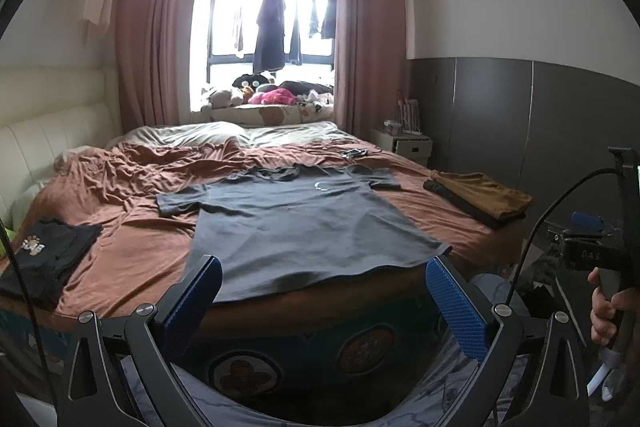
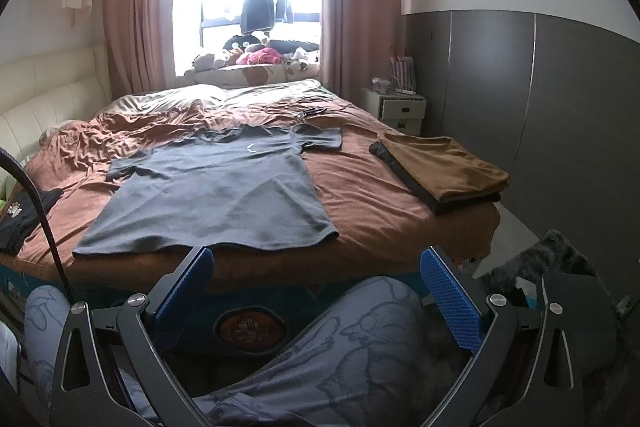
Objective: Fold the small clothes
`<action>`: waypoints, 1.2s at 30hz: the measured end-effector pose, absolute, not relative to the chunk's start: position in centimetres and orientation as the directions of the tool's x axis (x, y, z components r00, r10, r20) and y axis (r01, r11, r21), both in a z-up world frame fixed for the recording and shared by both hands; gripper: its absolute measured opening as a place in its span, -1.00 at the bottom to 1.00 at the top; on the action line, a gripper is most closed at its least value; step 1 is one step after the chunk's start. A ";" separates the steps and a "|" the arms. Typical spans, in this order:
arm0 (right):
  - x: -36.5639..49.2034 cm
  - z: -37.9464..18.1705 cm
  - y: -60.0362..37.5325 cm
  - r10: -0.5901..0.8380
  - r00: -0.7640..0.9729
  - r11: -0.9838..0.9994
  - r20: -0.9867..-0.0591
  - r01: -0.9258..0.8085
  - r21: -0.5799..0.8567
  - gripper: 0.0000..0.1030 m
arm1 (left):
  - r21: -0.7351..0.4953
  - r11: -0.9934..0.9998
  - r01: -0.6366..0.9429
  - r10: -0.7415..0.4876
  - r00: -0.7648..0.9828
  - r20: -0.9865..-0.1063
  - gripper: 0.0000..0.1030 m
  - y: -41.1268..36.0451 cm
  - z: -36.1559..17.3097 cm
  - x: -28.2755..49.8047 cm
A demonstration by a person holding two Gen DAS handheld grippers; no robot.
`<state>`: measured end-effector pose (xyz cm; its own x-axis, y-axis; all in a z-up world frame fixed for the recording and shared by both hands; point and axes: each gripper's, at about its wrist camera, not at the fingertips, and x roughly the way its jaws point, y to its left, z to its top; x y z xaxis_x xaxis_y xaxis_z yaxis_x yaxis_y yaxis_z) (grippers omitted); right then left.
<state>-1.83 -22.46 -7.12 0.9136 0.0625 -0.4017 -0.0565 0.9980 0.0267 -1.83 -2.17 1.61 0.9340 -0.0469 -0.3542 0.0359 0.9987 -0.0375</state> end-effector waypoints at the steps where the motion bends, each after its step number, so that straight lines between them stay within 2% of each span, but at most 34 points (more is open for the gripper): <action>1: -1.9 -7.1 -22.5 0.062 0.914 0.998 -0.401 -0.056 0.027 1.00 | -0.038 0.999 0.037 -0.048 0.933 -0.356 0.99 -2.1 1.6 -1.8; 27: -2.8 -6.4 -23.4 0.090 0.921 0.996 -0.380 -0.080 0.043 1.00 | -0.044 0.998 0.040 -0.053 0.936 -0.348 0.99 -2.6 1.4 -2.8; 36: -2.8 -5.3 -23.2 0.103 0.929 0.995 -0.356 -0.093 0.047 1.00 | -0.025 0.998 0.055 -0.060 0.948 -0.313 0.99 -2.3 2.8 -3.8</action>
<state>-2.80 -23.18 -5.33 0.9289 0.1035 -0.3555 -0.0927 0.9946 0.0473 -3.79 -2.28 2.79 0.9480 -0.0599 -0.3126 0.0550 0.9982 -0.0245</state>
